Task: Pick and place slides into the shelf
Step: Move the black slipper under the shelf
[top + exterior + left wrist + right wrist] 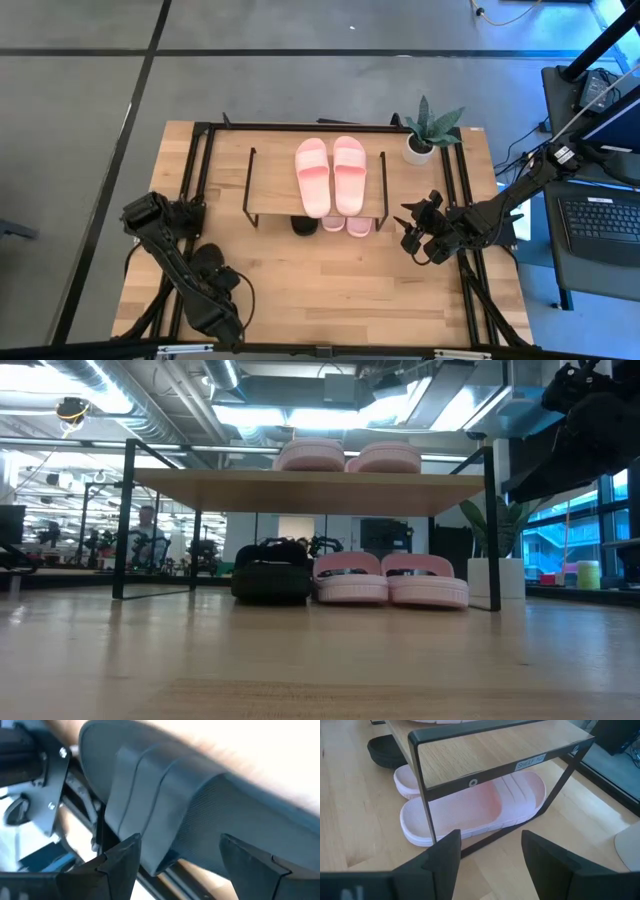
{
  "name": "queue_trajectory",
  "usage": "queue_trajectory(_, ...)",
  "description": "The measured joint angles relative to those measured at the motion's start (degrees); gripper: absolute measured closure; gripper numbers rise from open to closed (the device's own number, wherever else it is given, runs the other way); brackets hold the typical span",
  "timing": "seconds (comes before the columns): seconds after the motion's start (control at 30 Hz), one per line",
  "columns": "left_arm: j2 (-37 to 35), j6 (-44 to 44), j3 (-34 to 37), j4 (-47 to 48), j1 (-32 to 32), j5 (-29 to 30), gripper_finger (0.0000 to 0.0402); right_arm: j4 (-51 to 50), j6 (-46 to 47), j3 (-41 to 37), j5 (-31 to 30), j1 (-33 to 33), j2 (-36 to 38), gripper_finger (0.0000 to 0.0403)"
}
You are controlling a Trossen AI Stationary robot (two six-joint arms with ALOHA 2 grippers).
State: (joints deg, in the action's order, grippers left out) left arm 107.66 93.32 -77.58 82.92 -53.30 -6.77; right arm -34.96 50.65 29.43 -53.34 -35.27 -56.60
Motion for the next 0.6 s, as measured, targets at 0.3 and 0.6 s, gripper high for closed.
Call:
queue_trajectory(0.3, 6.38, -6.73, 0.04, 6.65, 0.02, -1.69, 0.0143, 0.68, 0.02, 0.0, 0.0, 0.0, -0.02, 0.0192)
queue_trajectory(0.6, 7.89, -6.93, 0.04, 7.05, 0.31, -1.31, 0.0148, 0.87, 0.04, 0.0, 0.02, -0.02, -0.02, 0.0192)
